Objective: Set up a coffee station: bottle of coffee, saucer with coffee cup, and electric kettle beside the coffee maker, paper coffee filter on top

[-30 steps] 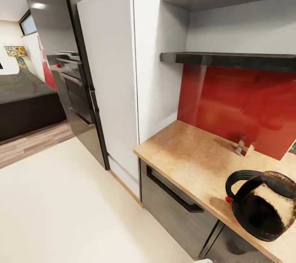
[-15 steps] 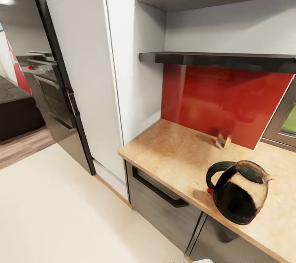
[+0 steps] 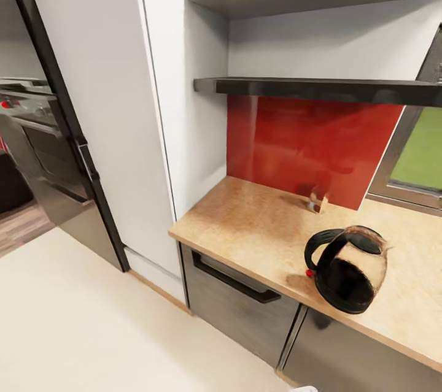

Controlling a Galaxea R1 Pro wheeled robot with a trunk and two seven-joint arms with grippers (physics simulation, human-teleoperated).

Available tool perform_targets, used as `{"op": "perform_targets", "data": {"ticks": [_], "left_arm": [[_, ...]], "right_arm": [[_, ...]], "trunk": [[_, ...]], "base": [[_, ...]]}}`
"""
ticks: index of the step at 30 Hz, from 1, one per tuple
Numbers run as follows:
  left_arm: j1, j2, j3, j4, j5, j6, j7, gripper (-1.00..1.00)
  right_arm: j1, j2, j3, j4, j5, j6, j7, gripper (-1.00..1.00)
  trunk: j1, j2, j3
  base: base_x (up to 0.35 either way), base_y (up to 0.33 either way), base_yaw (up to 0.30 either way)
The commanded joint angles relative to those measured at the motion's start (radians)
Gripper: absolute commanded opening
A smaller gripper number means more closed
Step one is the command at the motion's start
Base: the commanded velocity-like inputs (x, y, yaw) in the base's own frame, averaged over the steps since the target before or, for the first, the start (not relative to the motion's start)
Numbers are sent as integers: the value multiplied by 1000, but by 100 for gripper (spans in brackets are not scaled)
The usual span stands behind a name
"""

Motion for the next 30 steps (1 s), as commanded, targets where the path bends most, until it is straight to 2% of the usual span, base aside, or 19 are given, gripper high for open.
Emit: {"op": "perform_targets", "data": {"ticks": [1,7,30], "left_arm": [[0,0,1,-1,7,-1,-5,100],[0,0,1,-1,7,-1,-5,100],[0,0,1,-1,7,-1,-5,100]], "right_arm": [[-1,0,-1,2,9,-2,-5,100],[-1,0,-1,2,9,-2,-5,100],[-1,0,-1,2,9,-2,-5,100]], "trunk": [[1,-2,-2],[1,-2,-2],[1,-2,-2]], "base": [[0,251,-267],[0,119,-267],[0,4,-267]]}}
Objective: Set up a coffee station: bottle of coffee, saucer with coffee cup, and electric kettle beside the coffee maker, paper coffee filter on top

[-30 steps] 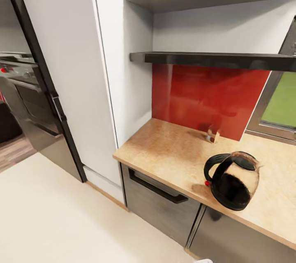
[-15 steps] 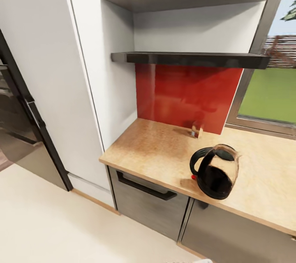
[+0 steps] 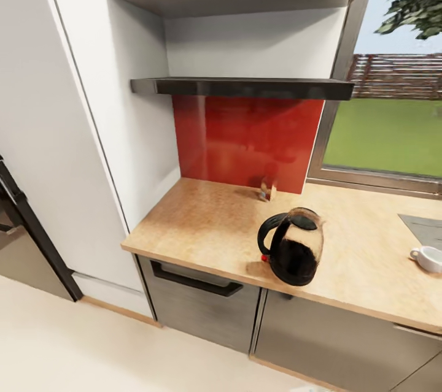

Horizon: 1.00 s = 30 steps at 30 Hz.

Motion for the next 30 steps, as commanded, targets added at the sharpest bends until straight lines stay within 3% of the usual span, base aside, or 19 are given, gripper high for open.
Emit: {"op": "perform_targets", "data": {"ticks": [1,8,20,24,30], "left_arm": [[0,0,1,-2,8,-1,-5,100],[1,0,1,-2,8,-1,-5,100],[0,3,1,-2,8,-1,-5,100],[1,2,1,-2,8,-1,-6,100],[1,3,0,-2,6,0,-6,100]], "right_arm": [[-1,0,-1,2,9,-2,-5,100],[-1,0,-1,2,9,-3,-5,100],[0,-2,-1,2,11,3,-5,100],[35,-26,-1,3,13,6,-3,100],[109,-86,-1,3,12,8,29,100]], "trunk": [[1,-2,-2],[1,-2,-2],[1,-2,-2],[1,-2,-2],[1,-2,-2]], "base": [[0,0,-267],[-10,6,-267],[-179,133,-267],[-22,18,-267],[-4,3,-268]]}}
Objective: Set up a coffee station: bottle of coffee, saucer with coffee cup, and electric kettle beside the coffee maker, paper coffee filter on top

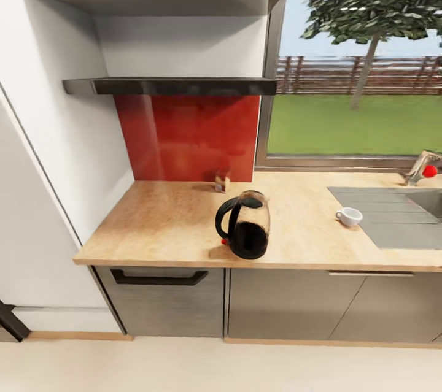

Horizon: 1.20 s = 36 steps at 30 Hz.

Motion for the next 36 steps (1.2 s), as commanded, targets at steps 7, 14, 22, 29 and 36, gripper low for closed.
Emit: {"op": "perform_targets", "data": {"ticks": [7,14,22,29,36], "left_arm": [[1,1,0,-1,6,0,-3,100],[3,5,-3,1,6,0,0,100],[3,4,-2,0,-56,0,2,100],[5,19,1,-1,-81,-51,2,100],[6,30,1,-3,-83,-196,0,100]], "right_arm": [[54,-52,-1,1,9,-2,175,100],[110,-81,0,1,10,-4,202,100],[120,-72,19,-3,26,-6,203,100],[121,-70,27,-3,31,-9,202,100],[121,-71,24,-3,26,-9,200,100]], "trunk": [[1,-2,-2],[1,-2,-2],[1,-2,-2],[1,-2,-2],[1,-2,-2]], "base": [[0,0,-268],[0,0,-218],[0,0,-25],[0,0,-1],[0,0,0]]}}
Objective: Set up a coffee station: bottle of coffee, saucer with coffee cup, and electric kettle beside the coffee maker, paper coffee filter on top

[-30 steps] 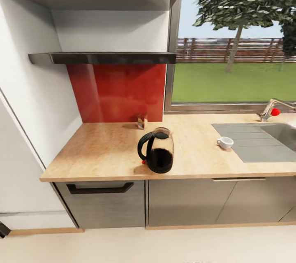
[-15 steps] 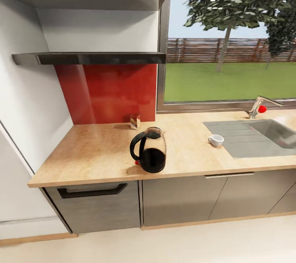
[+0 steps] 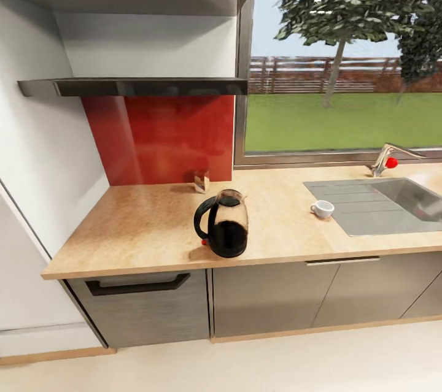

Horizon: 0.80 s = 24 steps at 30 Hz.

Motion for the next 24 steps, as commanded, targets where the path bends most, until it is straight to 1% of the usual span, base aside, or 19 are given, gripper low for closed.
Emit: {"op": "perform_targets", "data": {"ticks": [1,2,3,4,7,9,12,15,19,22,24], "left_arm": [[0,3,6,-4,-1,-19,-5,100],[-1,10,9,-19,1,-50,-5,100],[0,11,10,-32,2,-62,-5,100],[0,11,10,-40,2,-66,-6,100],[1,13,13,-103,5,-84,-8,100],[1,11,12,-146,5,-87,-10,100],[1,9,7,-245,2,-88,-14,100],[-2,4,5,-316,1,-88,-15,100],[-6,-5,4,-401,1,-88,-17,100],[-7,-15,-18,-445,-1,-88,-17,100],[-8,-18,-51,-482,-1,-89,-17,100]], "right_arm": [[-1,-1,0,1,6,-3,2,100],[-1,-1,0,1,6,-3,2,100],[-1,-1,0,1,5,-3,3,100],[-1,-1,-1,1,5,-3,3,100],[-1,-1,-1,0,5,-3,3,100],[-1,-1,-1,0,5,-3,3,100],[-1,-1,-2,0,5,-3,3,100],[-1,-1,-1,0,5,-3,3,100],[-1,-1,-2,0,5,-3,2,100],[-1,-1,-3,0,5,-3,2,100],[-1,-2,-3,0,5,-3,2,100]], "trunk": [[1,-2,-2],[1,-2,-2],[1,-2,-2],[1,-2,-2],[1,-2,-2],[1,-2,-2],[1,-2,-2],[1,-2,-2],[1,-2,-2],[1,-2,-2],[1,-2,-2]], "base": [[0,0,0],[0,0,-4],[0,0,-21],[0,0,-25],[0,0,-13],[0,0,-5],[0,0,-2],[-18,0,0],[-219,37,0],[-241,52,0],[-100,22,0]]}}
